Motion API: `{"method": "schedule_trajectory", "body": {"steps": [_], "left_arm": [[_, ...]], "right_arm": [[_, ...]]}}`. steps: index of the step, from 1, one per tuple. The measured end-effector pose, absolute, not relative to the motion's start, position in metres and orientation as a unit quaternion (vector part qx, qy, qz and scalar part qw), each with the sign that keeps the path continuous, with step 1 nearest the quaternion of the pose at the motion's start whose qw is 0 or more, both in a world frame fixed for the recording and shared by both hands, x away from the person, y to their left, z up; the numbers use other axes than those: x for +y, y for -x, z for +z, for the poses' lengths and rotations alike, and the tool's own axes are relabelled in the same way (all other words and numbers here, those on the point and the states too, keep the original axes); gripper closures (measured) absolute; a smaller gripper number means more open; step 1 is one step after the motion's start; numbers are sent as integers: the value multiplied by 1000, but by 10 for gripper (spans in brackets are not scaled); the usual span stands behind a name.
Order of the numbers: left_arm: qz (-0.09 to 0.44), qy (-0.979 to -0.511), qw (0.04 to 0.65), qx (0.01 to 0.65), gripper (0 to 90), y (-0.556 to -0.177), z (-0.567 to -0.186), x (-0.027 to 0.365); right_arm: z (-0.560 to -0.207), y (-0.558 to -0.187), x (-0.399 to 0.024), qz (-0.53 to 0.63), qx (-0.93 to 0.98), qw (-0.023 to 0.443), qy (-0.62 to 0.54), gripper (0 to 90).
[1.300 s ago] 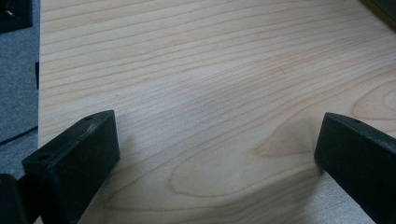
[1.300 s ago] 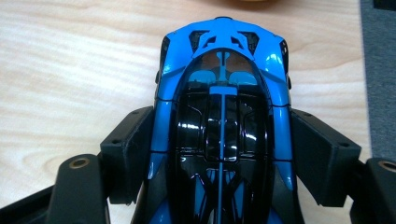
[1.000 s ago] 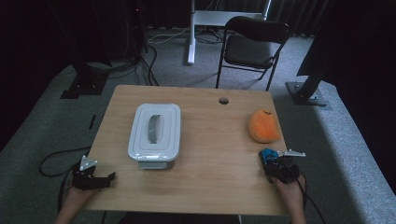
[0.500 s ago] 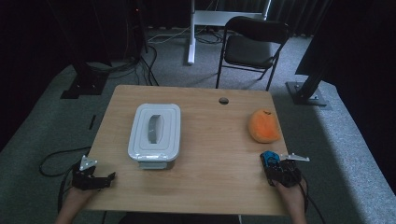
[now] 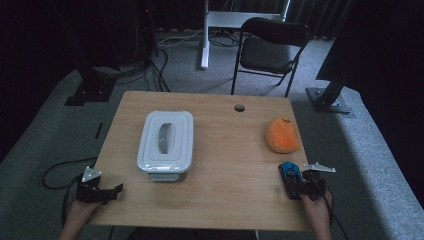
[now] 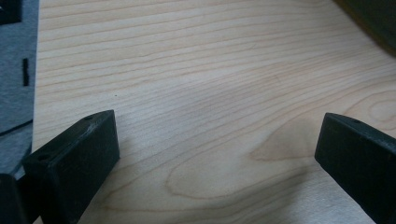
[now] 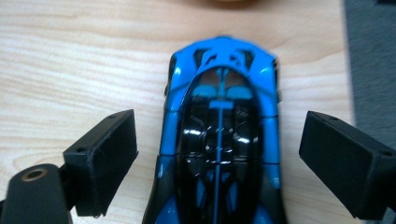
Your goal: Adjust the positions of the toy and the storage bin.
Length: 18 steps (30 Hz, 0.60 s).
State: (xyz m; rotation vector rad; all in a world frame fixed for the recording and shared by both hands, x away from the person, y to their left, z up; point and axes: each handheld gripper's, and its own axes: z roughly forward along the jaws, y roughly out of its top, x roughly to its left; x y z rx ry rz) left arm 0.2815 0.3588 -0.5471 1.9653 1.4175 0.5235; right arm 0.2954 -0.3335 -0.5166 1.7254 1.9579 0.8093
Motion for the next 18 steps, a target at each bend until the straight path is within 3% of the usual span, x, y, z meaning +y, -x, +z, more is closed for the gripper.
{"method": "schedule_trajectory", "body": {"steps": [7, 18], "left_arm": [[200, -762, 320, 526, 3, -285, -547, 355], [214, -765, 309, 523, 3, -298, -541, 351]], "right_arm": [[-502, -293, -329, 304, 698, 233, -605, 107], [-483, -298, -301, 345, 708, 241, -567, 107]]}}
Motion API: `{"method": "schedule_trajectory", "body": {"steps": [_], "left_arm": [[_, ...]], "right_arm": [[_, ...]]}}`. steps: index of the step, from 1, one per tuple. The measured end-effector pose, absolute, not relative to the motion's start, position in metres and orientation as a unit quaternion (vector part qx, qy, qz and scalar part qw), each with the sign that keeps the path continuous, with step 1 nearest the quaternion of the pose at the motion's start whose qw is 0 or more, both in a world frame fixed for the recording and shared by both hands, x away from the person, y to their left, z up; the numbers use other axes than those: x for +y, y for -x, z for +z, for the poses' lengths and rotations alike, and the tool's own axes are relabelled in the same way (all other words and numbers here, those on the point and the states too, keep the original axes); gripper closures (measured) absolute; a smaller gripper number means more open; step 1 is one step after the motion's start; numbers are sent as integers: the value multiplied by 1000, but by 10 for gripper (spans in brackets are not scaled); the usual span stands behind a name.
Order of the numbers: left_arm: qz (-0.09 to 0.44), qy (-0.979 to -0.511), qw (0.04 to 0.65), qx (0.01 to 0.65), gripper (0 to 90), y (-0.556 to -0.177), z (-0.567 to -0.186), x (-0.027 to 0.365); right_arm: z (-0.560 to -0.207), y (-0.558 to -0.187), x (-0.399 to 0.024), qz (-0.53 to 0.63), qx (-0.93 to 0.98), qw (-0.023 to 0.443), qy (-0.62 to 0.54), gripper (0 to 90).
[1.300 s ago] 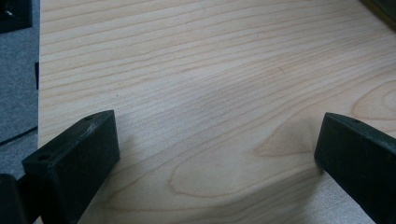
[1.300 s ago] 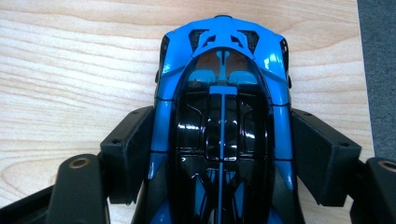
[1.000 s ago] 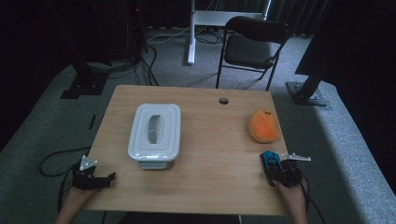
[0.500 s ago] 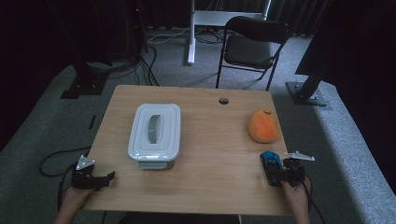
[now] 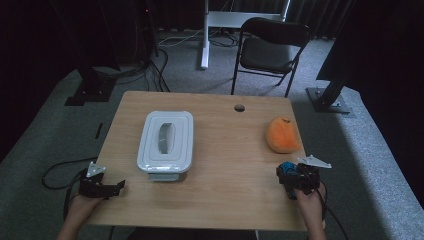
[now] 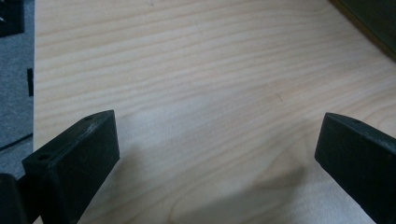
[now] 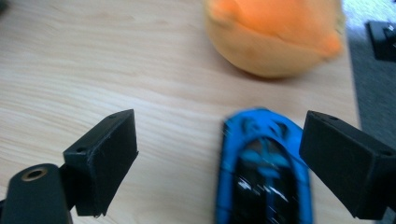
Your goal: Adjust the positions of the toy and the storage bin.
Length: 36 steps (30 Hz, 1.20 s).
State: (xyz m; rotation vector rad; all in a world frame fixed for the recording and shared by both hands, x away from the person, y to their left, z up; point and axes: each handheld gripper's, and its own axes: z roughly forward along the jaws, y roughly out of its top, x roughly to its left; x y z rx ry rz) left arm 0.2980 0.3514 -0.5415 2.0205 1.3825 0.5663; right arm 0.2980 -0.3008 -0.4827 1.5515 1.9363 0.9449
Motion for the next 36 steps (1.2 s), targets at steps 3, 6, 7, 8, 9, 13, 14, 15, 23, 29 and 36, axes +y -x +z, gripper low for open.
{"method": "schedule_trajectory", "body": {"steps": [3, 6, 7, 8, 9, 13, 14, 15, 23, 29, 36], "left_arm": [[213, -767, 320, 514, 3, -301, -540, 350], [212, -769, 320, 510, 3, -305, -540, 348], [210, -768, 323, 511, 3, -306, -540, 348], [207, -767, 326, 513, 3, -308, -539, 348], [206, -765, 328, 515, 3, -309, -539, 348], [206, -764, 326, 517, 3, -316, -539, 346], [207, -765, 325, 517, 3, -317, -540, 345], [205, -765, 325, 517, 3, -319, -540, 345], [205, -764, 320, 521, 3, -330, -543, 344], [205, -765, 319, 521, 2, -338, -541, 341], [205, -758, 329, 525, 3, -351, -541, 335]], "right_arm": [[-479, -305, -286, 358, 707, 247, -558, 107], [-479, -311, -277, 373, 710, 236, -548, 107], [-479, -311, -277, 373, 710, 236, -548, 107], [-479, -312, -273, 375, 712, 236, -545, 107], [-480, -315, -269, 377, 716, 235, -539, 107], [-486, -327, -246, 380, 733, 222, -519, 107], [-486, -327, -246, 380, 733, 222, -519, 107], [-490, -332, -236, 379, 742, 218, -508, 107], [-502, -348, -208, 388, 755, 202, -489, 107], [-508, -362, -187, 392, 761, 191, -480, 107], [-514, -381, -163, 400, 759, 182, -480, 107]]}}
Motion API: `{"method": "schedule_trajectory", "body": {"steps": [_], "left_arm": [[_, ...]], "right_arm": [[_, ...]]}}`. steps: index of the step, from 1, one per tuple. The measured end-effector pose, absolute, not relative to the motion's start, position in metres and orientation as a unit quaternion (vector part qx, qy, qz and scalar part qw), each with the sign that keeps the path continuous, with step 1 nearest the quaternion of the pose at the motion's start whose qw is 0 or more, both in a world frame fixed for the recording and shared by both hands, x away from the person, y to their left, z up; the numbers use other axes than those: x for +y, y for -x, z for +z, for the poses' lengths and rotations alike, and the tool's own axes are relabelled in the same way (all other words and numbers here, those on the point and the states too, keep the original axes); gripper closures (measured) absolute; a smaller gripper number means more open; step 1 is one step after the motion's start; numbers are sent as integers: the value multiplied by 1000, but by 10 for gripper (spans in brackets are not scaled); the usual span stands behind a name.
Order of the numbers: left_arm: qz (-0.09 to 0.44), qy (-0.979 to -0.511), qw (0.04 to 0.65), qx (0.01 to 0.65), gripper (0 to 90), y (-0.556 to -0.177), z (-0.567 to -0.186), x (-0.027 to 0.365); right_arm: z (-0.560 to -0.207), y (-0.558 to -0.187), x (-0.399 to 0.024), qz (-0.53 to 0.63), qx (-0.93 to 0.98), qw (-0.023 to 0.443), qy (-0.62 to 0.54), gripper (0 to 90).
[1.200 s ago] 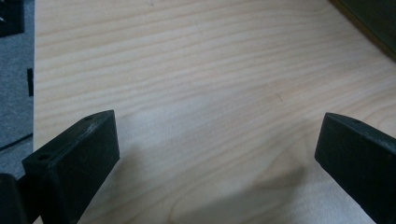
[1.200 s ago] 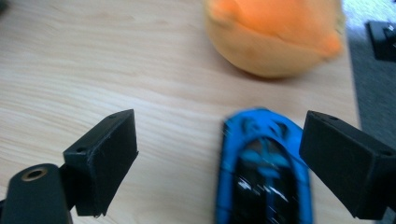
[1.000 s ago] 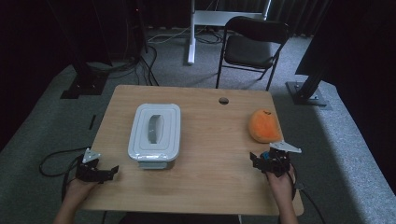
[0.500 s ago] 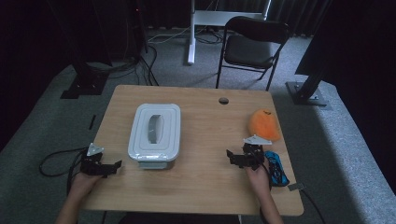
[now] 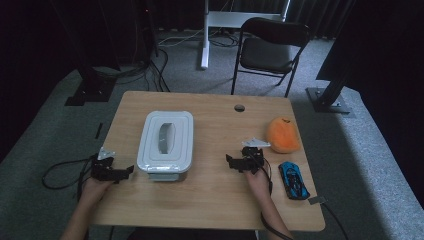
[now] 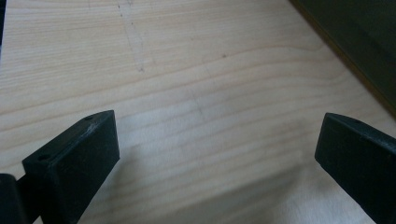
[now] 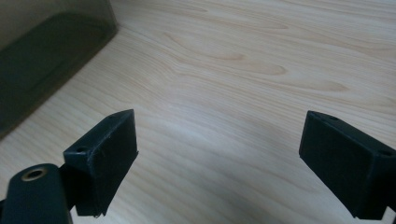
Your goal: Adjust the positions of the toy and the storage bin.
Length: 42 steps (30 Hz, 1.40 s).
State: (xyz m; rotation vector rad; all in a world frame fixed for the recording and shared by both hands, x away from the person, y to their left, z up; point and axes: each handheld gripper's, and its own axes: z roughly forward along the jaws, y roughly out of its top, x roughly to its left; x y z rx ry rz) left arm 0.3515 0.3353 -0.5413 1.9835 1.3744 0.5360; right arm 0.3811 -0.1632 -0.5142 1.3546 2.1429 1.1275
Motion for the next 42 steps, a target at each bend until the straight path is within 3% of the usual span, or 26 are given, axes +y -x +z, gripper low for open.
{"method": "schedule_trajectory", "body": {"steps": [27, 42], "left_arm": [[205, -763, 338, 511, 3, -390, -539, 302], [203, -766, 346, 503, 3, -394, -533, 289]], "right_arm": [[-527, -428, -68, 384, 791, 168, -446, 107], [-524, -426, -48, 400, 789, 145, -443, 114]]}}
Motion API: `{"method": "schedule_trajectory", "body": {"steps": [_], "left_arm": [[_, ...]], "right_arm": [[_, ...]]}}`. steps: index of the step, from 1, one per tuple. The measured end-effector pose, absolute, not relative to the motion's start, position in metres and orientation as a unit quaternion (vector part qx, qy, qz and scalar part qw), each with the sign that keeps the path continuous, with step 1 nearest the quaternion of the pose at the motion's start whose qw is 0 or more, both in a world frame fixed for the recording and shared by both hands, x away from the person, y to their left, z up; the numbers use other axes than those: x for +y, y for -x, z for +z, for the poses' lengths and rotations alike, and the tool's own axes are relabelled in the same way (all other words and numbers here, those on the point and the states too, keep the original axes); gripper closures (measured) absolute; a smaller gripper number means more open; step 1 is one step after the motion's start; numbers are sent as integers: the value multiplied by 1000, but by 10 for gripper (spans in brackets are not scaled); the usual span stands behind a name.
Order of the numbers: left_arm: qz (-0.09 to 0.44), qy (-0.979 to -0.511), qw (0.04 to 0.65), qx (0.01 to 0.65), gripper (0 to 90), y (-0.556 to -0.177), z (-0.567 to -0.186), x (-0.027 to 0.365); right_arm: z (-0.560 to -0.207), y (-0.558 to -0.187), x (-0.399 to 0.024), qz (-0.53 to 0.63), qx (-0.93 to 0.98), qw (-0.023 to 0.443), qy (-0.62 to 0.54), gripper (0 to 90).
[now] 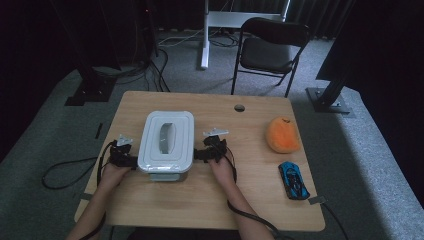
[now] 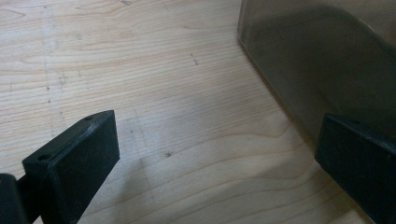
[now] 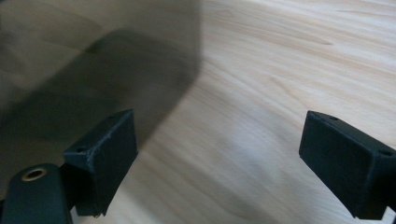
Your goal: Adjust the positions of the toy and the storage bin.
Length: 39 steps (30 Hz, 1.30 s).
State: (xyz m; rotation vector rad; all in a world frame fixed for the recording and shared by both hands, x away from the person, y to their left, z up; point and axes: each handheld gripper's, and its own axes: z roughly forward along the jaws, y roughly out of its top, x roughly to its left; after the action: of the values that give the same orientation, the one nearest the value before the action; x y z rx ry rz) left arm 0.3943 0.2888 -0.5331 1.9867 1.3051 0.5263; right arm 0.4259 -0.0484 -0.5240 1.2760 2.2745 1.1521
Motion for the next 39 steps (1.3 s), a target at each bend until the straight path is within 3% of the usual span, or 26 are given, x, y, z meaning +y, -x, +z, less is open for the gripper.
{"method": "schedule_trajectory", "body": {"steps": [39], "left_arm": [[192, -795, 343, 461, 7, -405, -530, 229]], "right_arm": [[-522, -415, -107, 396, 777, 148, -465, 123]]}}
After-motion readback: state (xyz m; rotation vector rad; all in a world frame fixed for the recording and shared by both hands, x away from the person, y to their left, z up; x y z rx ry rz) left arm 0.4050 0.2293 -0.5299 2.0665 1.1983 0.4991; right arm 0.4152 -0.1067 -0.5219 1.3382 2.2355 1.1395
